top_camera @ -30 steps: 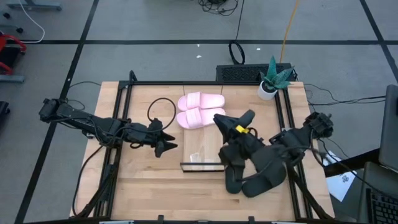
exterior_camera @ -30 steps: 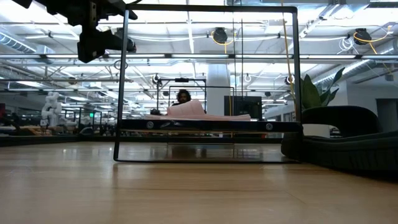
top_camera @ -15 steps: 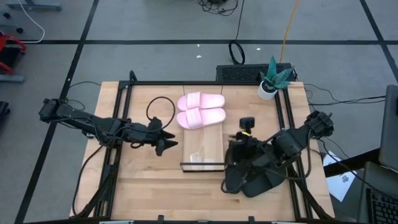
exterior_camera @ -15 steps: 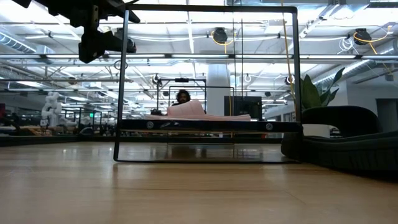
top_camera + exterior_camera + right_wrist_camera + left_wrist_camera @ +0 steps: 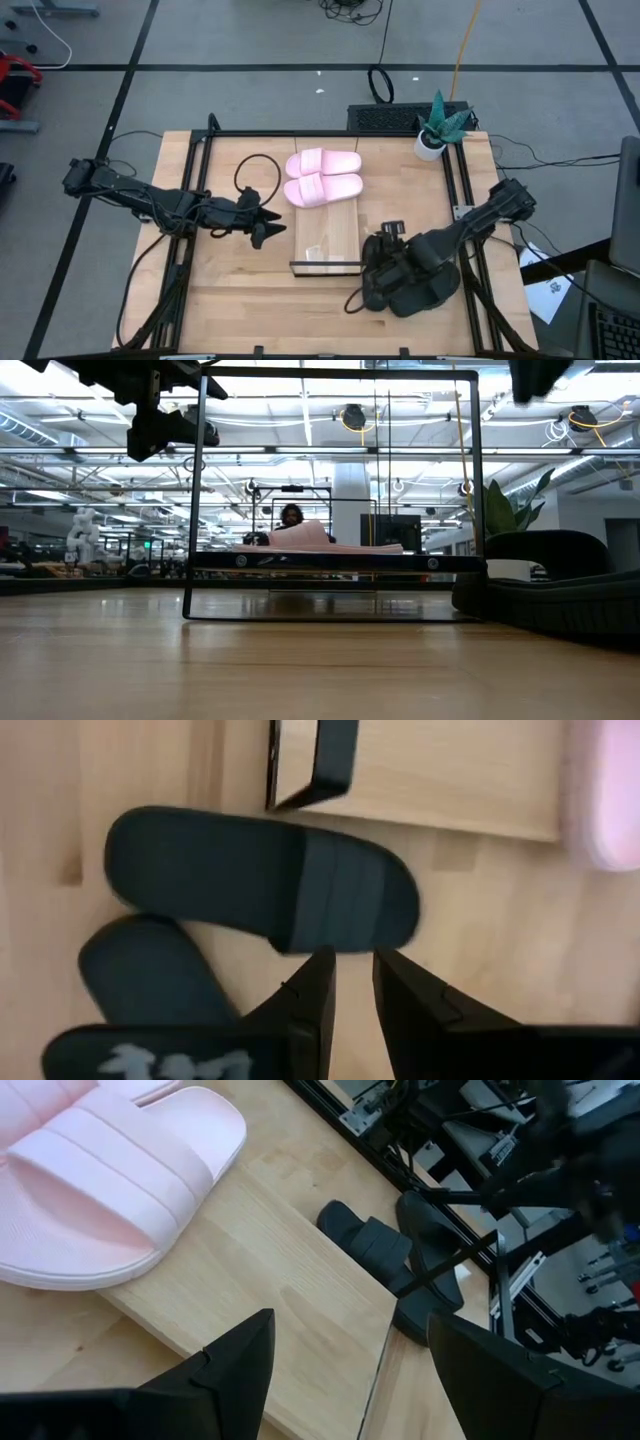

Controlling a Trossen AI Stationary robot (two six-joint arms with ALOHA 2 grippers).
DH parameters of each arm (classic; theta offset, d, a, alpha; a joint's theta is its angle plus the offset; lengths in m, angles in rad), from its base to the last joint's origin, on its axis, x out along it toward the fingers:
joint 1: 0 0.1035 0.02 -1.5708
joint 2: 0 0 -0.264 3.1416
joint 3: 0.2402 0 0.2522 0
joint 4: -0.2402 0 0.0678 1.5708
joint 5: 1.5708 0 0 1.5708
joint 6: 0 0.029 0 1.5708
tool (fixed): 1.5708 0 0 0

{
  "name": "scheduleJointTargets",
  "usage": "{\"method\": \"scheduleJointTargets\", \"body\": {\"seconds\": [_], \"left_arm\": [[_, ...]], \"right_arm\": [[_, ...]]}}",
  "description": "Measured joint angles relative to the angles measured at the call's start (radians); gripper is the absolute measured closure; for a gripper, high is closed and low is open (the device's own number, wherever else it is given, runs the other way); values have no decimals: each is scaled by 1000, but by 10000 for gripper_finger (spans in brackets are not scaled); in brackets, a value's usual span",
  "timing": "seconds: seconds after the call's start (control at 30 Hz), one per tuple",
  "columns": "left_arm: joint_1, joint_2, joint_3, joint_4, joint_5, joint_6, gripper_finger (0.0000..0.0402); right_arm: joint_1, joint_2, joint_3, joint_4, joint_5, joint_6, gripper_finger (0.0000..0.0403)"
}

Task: Pick and place slides into the shelf
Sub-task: Put the left black slide on the shelf

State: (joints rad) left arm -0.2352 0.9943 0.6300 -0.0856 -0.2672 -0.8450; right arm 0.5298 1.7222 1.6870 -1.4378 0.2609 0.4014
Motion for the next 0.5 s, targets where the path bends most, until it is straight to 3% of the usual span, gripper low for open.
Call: {"method": "scheduleJointTargets", "body": {"seconds": [0.2, 0.5], "left_arm": [[0, 0, 0, -1, 0, 2, 144], [0, 0, 0, -2, -1, 30, 144]], "right_arm": [[3, 0, -127, 124, -90, 115, 344], [37, 0, -150, 283, -118, 217, 339]]}}
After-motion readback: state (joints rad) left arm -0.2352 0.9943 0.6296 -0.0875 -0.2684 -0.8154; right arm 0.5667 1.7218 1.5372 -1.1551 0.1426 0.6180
